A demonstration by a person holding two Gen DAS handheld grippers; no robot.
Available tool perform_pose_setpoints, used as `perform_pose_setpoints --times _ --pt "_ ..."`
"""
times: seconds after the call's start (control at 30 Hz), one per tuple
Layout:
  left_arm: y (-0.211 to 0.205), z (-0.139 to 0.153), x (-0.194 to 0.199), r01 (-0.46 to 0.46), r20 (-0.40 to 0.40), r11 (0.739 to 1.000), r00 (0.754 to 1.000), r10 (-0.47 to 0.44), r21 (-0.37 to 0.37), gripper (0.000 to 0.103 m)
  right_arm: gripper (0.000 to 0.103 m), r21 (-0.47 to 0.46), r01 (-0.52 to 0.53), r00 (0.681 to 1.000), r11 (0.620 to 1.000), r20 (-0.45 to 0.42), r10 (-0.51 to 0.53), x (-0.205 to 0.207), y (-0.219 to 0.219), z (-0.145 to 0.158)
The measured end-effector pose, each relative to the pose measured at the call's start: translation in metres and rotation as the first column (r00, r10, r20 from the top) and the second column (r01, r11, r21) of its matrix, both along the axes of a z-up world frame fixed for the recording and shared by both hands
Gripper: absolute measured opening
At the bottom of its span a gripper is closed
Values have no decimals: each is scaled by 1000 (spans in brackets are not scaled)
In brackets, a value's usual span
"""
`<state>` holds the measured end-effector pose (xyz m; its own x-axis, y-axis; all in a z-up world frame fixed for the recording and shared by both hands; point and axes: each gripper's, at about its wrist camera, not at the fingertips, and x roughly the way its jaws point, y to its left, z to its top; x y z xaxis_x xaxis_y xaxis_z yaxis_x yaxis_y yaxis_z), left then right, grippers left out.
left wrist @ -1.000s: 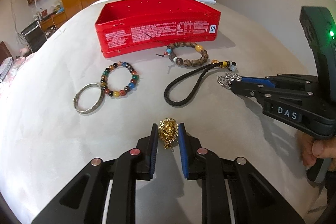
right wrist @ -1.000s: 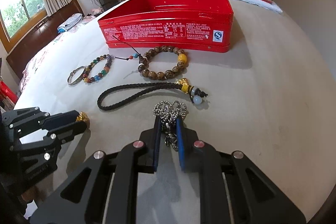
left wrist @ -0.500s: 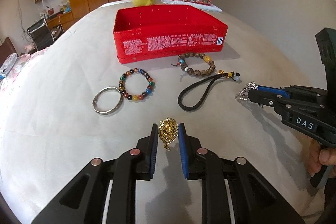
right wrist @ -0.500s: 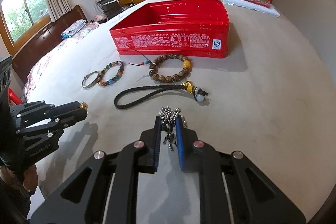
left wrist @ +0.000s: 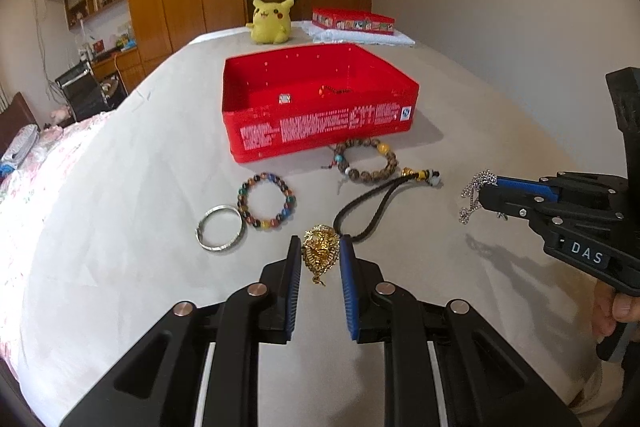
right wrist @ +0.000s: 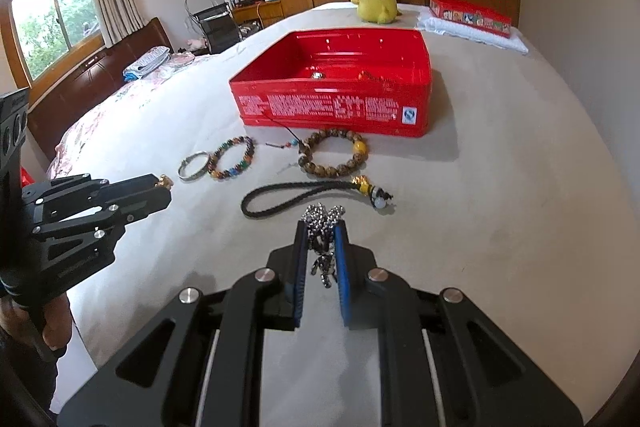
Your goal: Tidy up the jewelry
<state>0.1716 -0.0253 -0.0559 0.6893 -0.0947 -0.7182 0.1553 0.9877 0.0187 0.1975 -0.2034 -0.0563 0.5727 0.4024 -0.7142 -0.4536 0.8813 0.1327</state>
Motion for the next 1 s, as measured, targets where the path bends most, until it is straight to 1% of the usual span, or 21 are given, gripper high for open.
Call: perform_pose_setpoints --times 0.4,0.77,1.0 --pt "2 31 14 11 69 999 997 -13 30 19 12 -3 -16 998 1000 54 16 0 2 29" --pt "3 57 38 18 122 998 992 -25 61 19 12 -12 -39 993 999 107 40 16 9 60" --pt "7 66 64 24 118 998 993 -29 51 19 12 -13 -38 989 999 142 39 37 10 80"
